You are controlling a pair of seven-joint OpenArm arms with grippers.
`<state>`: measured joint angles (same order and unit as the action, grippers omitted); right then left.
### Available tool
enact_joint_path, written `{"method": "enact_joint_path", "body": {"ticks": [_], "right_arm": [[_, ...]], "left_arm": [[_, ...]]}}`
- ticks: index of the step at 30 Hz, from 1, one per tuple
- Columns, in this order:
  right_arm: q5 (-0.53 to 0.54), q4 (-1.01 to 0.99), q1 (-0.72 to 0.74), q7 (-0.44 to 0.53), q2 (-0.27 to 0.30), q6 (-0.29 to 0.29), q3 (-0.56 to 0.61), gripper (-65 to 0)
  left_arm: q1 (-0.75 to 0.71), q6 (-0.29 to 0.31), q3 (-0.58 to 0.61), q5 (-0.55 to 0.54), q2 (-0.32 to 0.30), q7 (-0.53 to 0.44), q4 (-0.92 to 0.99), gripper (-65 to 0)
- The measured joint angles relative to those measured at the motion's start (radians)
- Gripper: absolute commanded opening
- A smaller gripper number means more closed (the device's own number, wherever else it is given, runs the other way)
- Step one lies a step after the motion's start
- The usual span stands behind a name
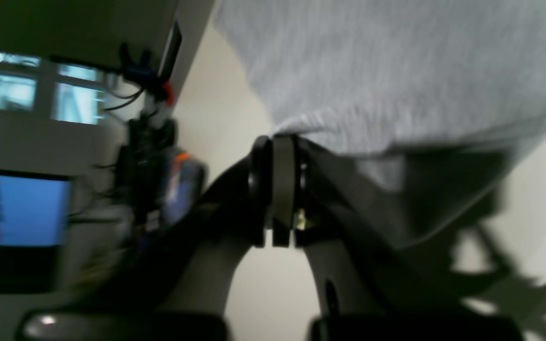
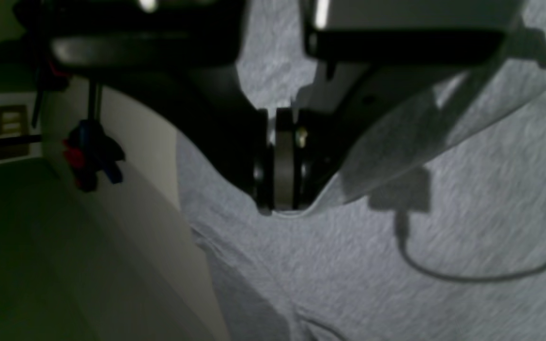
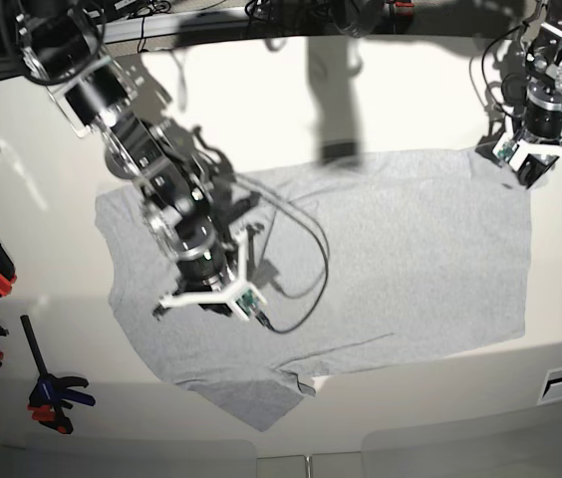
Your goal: Fold the T-shirt properly
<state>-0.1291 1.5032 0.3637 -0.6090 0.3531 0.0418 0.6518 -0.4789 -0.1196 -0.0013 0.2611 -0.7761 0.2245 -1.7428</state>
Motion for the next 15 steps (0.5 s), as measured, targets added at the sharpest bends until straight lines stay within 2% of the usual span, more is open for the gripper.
{"method": "enact_joint_path", "body": {"ticks": [3, 6, 7, 11, 15], "right_arm": [[-0.003, -0.066, 0.019, -0.002, -0.04, -0.008, -0.001, -65.0], [-0.068, -0.087, 0.011, -0.108, -0.059, -0.127, 0.0, -65.0], [-0.096, -0.088, 0.01, -0.13, -0.057, -0.15, 0.0, -65.0], [-0.193, -0.088, 0.014, -0.163, -0.055, -0.2, -0.003, -65.0], [-0.219, -0.088, 0.013, -0.231, -0.057, -0.219, -0.003, -65.0]], "left_arm": [[0.053, 0.0, 0.0, -0.093, 0.003, 0.018, 0.0, -65.0], [0.106, -0.005, 0.0, -0.117, 0.02, 0.084, 0.0, -65.0], [0.117, -0.004, 0.0, -0.135, 0.024, 0.093, 0.0, -65.0], [0.119, -0.004, 0.0, -0.131, 0.032, 0.094, 0.016, -65.0], [0.119, -0.004, 0.0, -0.131, 0.033, 0.098, 0.087, -65.0]]}}
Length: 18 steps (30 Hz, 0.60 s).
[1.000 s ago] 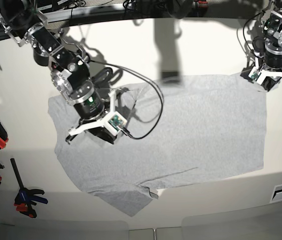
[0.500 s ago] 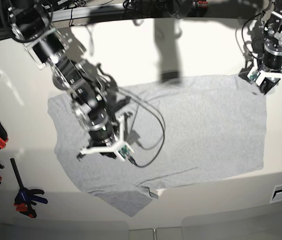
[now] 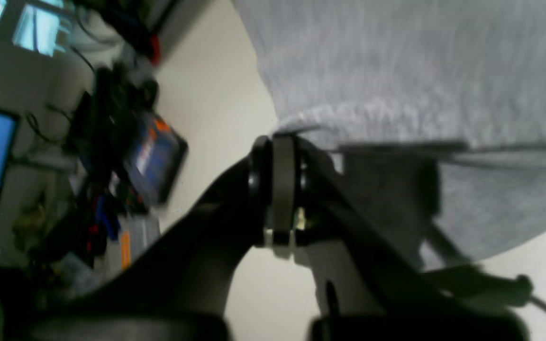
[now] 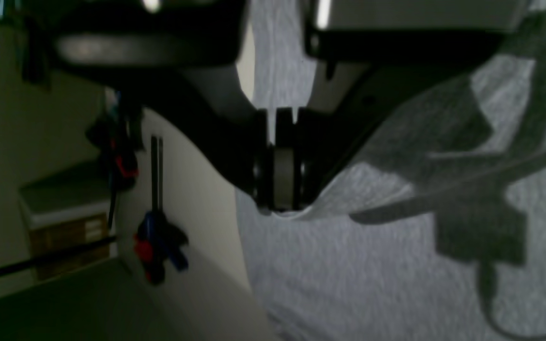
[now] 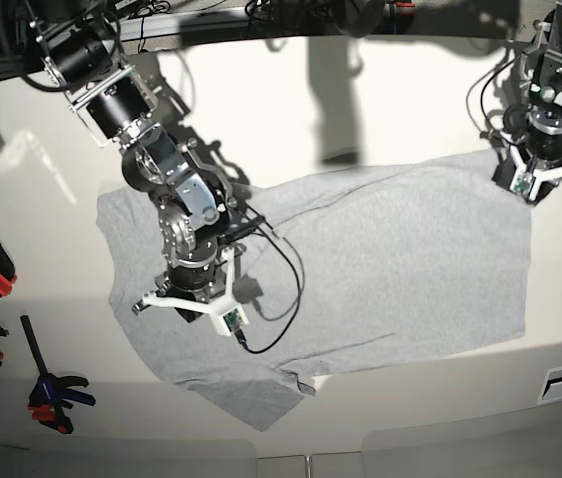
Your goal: Fold the T-shirt properly
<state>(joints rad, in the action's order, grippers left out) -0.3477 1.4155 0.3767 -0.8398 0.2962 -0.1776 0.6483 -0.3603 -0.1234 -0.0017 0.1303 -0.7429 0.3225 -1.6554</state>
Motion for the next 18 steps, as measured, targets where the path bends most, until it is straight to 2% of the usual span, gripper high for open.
{"method": "enact_joint_path", "body": {"ticks": [6, 13, 16, 18], "right_arm": [[-0.034, 0.0, -0.002, -0.069, 0.003, 0.0, 0.0, -65.0], [-0.045, 0.0, -0.003, -0.095, 0.059, 0.0, 0.0, -65.0], [-0.044, 0.0, -0.003, -0.078, 0.072, 0.0, 0.0, -65.0], [-0.027, 0.0, -0.002, -0.011, 0.075, 0.0, 0.0, -65.0]], "left_arm": [[0.0, 0.0, 0.0, 0.0, 0.0, -0.027, 0.106, -65.0], [0.0, 0.0, 0.0, 0.0, 0.001, -0.04, 0.147, -65.0], [0.002, 0.0, 0.0, 0.001, 0.001, -0.088, 0.147, -65.0], [0.012, 0.0, 0.0, 0.001, 0.001, -0.158, 0.149, -65.0]]}}
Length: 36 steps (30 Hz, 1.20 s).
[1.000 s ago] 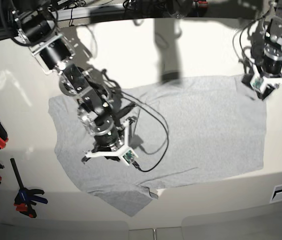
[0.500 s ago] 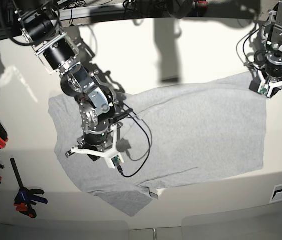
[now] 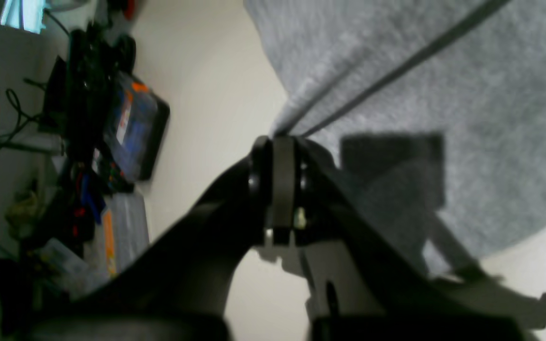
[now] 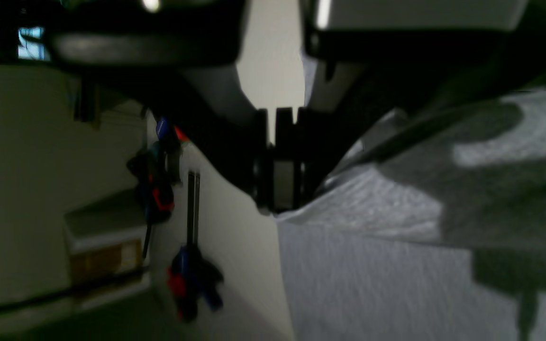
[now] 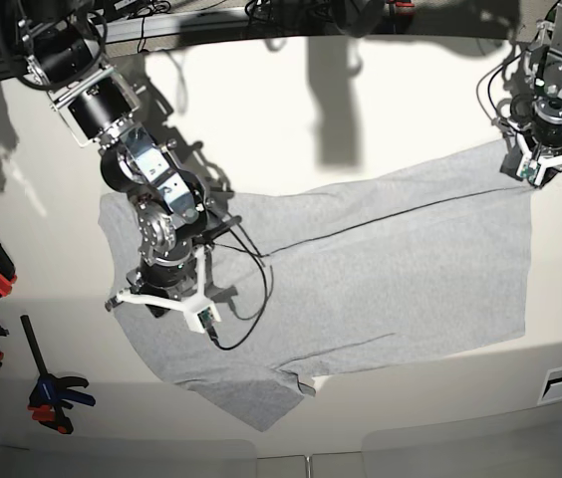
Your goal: Fold the T-shirt properly
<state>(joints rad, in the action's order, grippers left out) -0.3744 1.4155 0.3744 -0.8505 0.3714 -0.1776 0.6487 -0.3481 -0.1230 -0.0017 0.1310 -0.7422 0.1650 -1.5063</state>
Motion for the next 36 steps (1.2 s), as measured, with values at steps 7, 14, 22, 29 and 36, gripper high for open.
{"method": "enact_joint_path", "body": {"ticks": [7, 14, 22, 29, 36], "right_arm": [[0.179, 0.0, 0.0, 0.133, -0.017, 0.095, 0.0, -65.0], [0.186, 0.0, 0.004, 0.211, -0.055, 0.103, 0.0, -65.0], [0.184, 0.0, 0.016, 0.232, -0.09, 0.102, 0.0, -65.0], [0.133, 0.0, 0.019, 0.211, -0.153, 0.079, -0.104, -65.0], [0.133, 0.0, 0.019, 0.206, -0.177, 0.079, -0.18, -65.0]], "left_arm": [[0.066, 0.0, 0.0, -0.08, 0.0, -0.18, 0.001, -65.0], [0.081, 0.0, 0.0, -0.135, 0.0, -0.169, 0.001, -65.0], [0.118, 0.001, 0.0, -0.21, 0.0, -0.188, 0.039, -65.0], [0.186, 0.001, 0.001, -0.213, 0.002, -0.189, 0.175, -65.0], [0.186, 0.003, 0.001, -0.209, 0.002, -0.308, 0.186, -65.0]]}}
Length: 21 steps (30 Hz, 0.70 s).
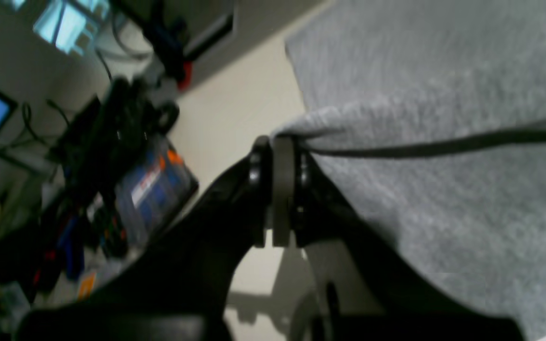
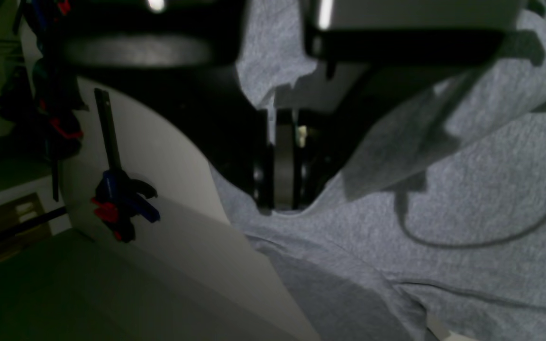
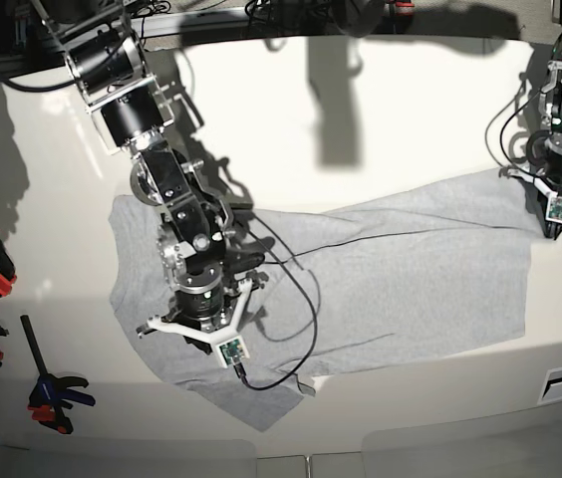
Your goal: Fold the T-shirt properly
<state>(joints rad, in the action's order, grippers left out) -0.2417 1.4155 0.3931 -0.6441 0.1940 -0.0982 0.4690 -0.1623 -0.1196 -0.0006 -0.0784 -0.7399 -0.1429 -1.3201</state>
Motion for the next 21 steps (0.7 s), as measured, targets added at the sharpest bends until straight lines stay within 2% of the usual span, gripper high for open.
{"method": "enact_joint_path", "body": {"ticks": [2, 6, 10, 16, 21], "right_arm": [[0.003, 0.0, 0.0, 0.011, 0.0, 0.001, 0.0, -65.0], [0.004, 0.0, 0.0, 0.069, 0.0, 0.095, -0.001, -65.0], [0.037, 0.0, 0.003, 0.079, 0.0, 0.127, 0.0, -65.0], [0.056, -0.099, 0.061, 0.098, -0.009, 0.136, 0.002, -65.0], [0.045, -0.292, 0.141, 0.107, -0.064, 0.177, 0.001, -65.0]], "left_arm": [[0.0, 0.04, 0.0, 0.0, 0.0, -0.037, 0.0, -65.0], [0.0, 0.151, 0.0, 0.002, 0.001, -0.041, 0.0, -65.0], [0.0, 0.151, 0.0, 0.003, 0.0, -0.041, 0.0, -65.0], [0.0, 0.151, 0.0, 0.004, 0.0, -0.059, 0.0, -65.0], [0.0, 0.151, 0.0, 0.004, 0.0, -0.066, 0.0, -65.0]]}}
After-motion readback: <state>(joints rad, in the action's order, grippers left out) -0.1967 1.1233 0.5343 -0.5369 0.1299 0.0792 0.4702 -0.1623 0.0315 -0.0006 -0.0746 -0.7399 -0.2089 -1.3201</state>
